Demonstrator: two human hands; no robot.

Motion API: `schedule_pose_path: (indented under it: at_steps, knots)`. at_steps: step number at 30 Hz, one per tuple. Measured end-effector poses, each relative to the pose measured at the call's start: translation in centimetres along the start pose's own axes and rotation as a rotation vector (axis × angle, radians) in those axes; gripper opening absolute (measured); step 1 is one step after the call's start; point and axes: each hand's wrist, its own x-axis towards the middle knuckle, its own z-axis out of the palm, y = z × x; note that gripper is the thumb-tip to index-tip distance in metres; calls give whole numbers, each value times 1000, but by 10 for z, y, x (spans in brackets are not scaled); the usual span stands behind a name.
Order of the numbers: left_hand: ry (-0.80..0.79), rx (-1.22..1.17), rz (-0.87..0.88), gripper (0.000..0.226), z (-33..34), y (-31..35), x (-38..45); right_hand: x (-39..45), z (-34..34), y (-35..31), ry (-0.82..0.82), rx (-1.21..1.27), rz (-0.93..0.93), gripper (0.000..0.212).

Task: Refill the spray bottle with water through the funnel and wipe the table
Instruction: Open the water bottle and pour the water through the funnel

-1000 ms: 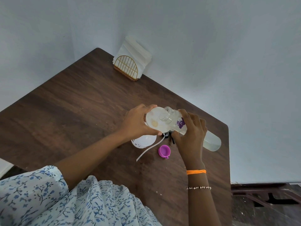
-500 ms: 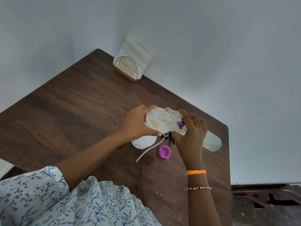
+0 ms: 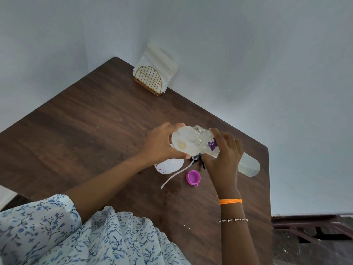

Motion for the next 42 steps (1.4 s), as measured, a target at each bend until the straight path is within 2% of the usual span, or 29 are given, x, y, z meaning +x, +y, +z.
schedule_pose_path:
  at_steps: [42]
  knots:
    - [-1, 16, 4, 89, 0, 0, 0, 0, -1, -2, -5, -4, 13, 67]
